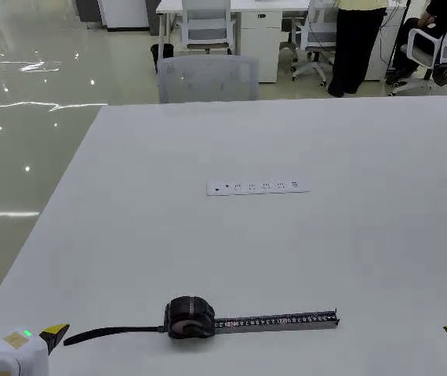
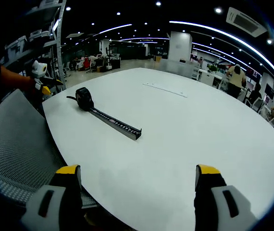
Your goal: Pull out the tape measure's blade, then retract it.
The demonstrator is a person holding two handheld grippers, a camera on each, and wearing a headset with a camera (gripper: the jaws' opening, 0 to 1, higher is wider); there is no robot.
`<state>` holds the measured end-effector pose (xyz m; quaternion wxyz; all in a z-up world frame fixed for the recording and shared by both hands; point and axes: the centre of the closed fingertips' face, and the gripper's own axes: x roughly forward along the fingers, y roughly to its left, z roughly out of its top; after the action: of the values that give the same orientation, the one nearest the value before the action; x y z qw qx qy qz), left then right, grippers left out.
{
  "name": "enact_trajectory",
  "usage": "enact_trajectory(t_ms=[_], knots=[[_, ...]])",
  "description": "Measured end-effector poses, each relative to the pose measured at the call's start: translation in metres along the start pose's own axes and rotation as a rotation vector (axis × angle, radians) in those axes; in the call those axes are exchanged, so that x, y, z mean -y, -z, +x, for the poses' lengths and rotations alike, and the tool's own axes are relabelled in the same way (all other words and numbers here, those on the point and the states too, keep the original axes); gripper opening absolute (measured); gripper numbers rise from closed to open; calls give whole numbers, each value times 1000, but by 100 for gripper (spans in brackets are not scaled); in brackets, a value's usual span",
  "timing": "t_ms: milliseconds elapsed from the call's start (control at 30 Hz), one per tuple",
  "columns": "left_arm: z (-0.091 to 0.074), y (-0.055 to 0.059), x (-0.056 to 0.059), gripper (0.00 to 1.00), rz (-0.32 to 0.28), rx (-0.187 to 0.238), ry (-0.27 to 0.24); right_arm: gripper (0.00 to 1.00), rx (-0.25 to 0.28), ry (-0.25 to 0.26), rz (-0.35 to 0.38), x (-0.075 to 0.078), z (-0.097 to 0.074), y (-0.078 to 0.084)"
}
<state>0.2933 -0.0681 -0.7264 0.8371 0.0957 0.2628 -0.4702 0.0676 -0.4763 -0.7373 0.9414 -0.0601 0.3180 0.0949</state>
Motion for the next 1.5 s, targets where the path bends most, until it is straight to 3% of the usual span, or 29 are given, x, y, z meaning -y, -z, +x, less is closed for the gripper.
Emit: enact_trajectory(t_ms=[200,867,1133,1333,1433,1467,1500], knots=[[1,8,0,100,0,-19,-5,100,8,-1,5,-1,-1,-2],[2,5,5,100,-13,-12,-11,99,5,-10,9,1,-3,-1],[10,-12,26,100,0,-24,7,98,-8,-54,-1,0,-1,-9],[23,-27,33,100,-16,-7,8,98,-24,-86,-47,4,2,-21],[29,-29,36,100,-10,-34,-4,97,-35,-110,-70,6,6,-26],[31,-32,31,100,3,-33,-47,97,-43,-123,-82,7,8,-27],[33,-34,32,100,-2,-30,-52,97,-46,-133,-86,8,10,-28]])
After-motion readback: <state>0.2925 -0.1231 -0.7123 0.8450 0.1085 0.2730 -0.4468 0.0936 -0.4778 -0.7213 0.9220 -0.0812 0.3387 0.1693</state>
